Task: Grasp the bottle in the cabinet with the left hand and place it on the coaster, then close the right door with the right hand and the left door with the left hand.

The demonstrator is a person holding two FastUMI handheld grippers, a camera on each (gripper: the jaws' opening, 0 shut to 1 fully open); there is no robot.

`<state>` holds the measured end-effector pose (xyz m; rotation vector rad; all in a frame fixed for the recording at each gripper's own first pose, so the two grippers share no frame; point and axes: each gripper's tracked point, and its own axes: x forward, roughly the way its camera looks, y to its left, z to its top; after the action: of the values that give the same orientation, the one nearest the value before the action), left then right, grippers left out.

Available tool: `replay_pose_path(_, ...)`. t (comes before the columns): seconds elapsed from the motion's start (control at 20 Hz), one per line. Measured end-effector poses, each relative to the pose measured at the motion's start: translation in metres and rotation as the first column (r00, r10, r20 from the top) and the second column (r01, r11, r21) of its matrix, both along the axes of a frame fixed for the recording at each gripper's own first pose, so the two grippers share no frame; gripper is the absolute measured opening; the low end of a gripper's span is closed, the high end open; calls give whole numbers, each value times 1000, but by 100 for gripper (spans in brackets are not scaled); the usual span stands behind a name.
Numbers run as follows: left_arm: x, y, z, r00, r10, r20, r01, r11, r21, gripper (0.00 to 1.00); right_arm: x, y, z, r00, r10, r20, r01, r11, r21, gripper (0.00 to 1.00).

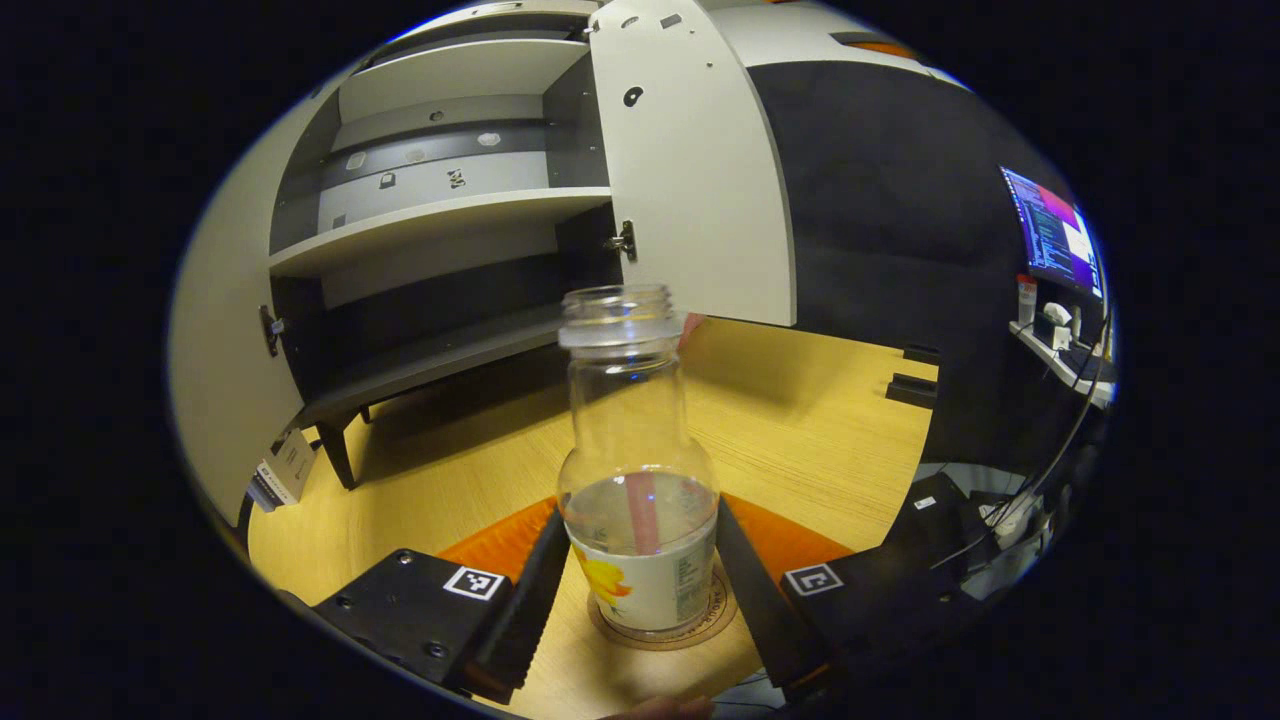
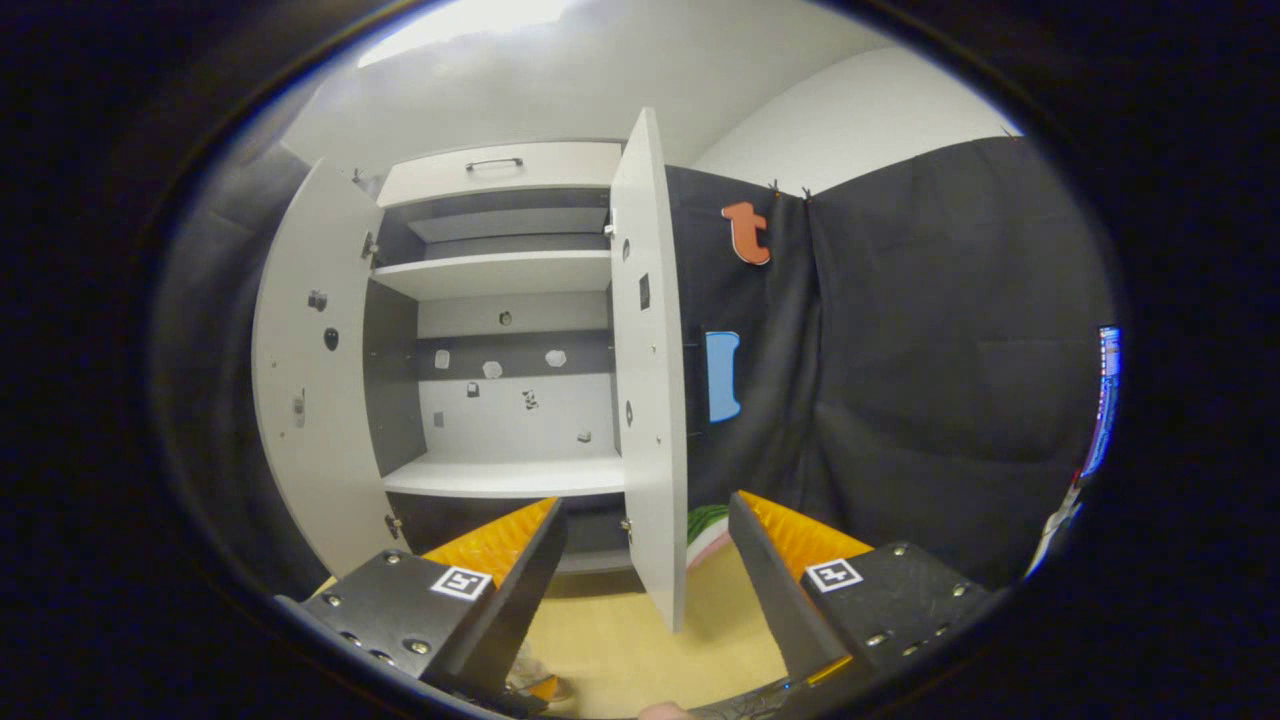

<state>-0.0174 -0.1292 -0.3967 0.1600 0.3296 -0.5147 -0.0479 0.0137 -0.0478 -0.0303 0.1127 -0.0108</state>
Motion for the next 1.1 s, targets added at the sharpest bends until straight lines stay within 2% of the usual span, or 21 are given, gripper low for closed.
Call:
replay_pose_path(0.05,-2,4,1,1000,6,-8,-6,1000,0,87,-5,-4,0,1000,-5,1,5,1000,-2,98)
replay_pose_path(0.2,-12,12,10,999,11,-47,-11,1000,-2,89,-17,-16,-3,1000,-31,-6,31,999,-8,98)
replay_pose_path(0.45,-21,15,73,999,-6,-34,3,996,-90,93,-33,-28,1,998,-60,20,60,998,15,98)
replay_pose_path(0.8,-20,51,166,995,87,51,-80,988,-134,96,-37,-57,5,994,-104,35,103,994,31,98)
replay_pose_path(0.85,-18,65,184,988,134,76,-125,986,-115,96,-36,-59,4,994,-101,37,100,995,28,98)
replay_pose_path(0.95,-11,86,221,969,215,125,-198,971,-134,99,-33,-62,2,997,-76,31,75,997,19,98)
replay_pose_path(1.0,-17,98,242,956,250,151,-229,963,-144,99,-30,-59,0,999,-36,26,35,999,23,98)
replay_pose_path(1.1,-21,113,277,943,279,179,-251,954,-164,99,-20,-65,6,999,-8,44,7,1000,15,98)
